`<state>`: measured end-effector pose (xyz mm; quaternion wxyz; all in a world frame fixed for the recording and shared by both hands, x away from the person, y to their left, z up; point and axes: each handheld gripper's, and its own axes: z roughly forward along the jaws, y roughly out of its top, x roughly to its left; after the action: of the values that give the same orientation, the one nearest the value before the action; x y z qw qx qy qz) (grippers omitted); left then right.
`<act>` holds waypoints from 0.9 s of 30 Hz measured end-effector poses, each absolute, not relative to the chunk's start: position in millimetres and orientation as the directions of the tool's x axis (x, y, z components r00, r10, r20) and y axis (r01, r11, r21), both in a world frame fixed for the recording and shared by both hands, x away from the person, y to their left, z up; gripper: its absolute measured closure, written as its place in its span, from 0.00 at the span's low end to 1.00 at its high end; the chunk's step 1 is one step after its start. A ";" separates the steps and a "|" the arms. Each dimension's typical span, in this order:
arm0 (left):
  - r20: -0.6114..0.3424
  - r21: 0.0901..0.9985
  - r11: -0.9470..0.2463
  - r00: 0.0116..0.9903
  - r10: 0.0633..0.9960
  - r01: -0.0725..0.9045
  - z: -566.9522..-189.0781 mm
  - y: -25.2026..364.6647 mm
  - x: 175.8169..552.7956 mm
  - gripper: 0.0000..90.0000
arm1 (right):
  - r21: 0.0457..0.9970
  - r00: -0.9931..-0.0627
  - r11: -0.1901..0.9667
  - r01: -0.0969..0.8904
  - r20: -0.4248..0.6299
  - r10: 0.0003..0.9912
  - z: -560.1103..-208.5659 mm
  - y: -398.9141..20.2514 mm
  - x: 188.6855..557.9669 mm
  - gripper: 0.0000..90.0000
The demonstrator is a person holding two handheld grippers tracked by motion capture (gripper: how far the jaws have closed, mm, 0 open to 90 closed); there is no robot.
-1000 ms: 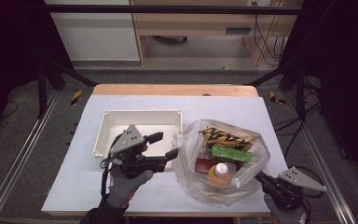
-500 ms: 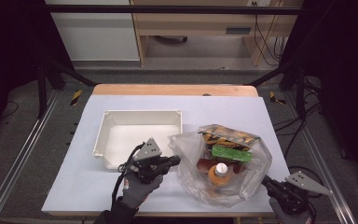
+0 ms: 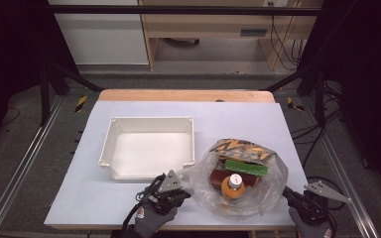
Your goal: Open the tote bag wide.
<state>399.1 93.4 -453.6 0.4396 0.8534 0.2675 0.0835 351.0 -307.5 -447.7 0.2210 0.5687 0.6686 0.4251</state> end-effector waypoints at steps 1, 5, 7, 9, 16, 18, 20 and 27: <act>-0.090 0.793 -0.473 0.842 0.531 0.383 -456.0 91.9 399.4 1.00 | 0.817 -0.248 -0.011 0.577 0.188 0.950 -449.1 -308.1 352.3 0.99; -0.084 0.788 -0.479 0.838 0.540 0.387 -464.3 88.1 401.2 1.00 | 0.810 -0.226 -0.005 0.586 0.170 0.959 -454.4 -310.3 358.4 0.99; -0.087 0.792 -0.467 0.831 0.550 0.392 -466.6 86.9 403.7 1.00 | 0.803 -0.215 0.005 0.596 0.154 0.964 -458.6 -308.9 363.1 0.99; -0.086 0.794 -0.464 0.829 0.553 0.392 -466.6 86.7 404.6 1.00 | 0.801 -0.208 0.012 0.598 0.140 0.968 -459.3 -307.9 364.5 0.99; -0.091 0.811 -0.442 0.828 0.552 0.384 -468.5 84.6 406.8 1.00 | 0.804 -0.194 0.018 0.595 0.123 0.973 -463.5 -309.1 373.0 0.93; -0.087 0.814 -0.442 0.832 0.548 0.376 -468.5 83.2 405.9 1.00 | 0.815 -0.214 0.026 0.579 0.121 0.969 -464.8 -308.7 373.3 0.86; -0.086 0.817 -0.441 0.834 0.545 0.373 -468.0 82.4 405.2 1.00 | 0.822 -0.232 0.016 0.570 0.142 0.962 -463.5 -309.2 371.1 0.79; -0.085 0.824 -0.432 0.834 0.545 0.367 -465.1 83.9 403.4 1.00 | 0.892 -0.275 0.009 0.452 0.130 0.953 -442.4 -315.3 344.4 0.43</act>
<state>403.4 83.9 -465.1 0.4587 0.8406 0.2712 0.0975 344.4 -315.3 -442.4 0.2743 0.5358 0.6552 0.4564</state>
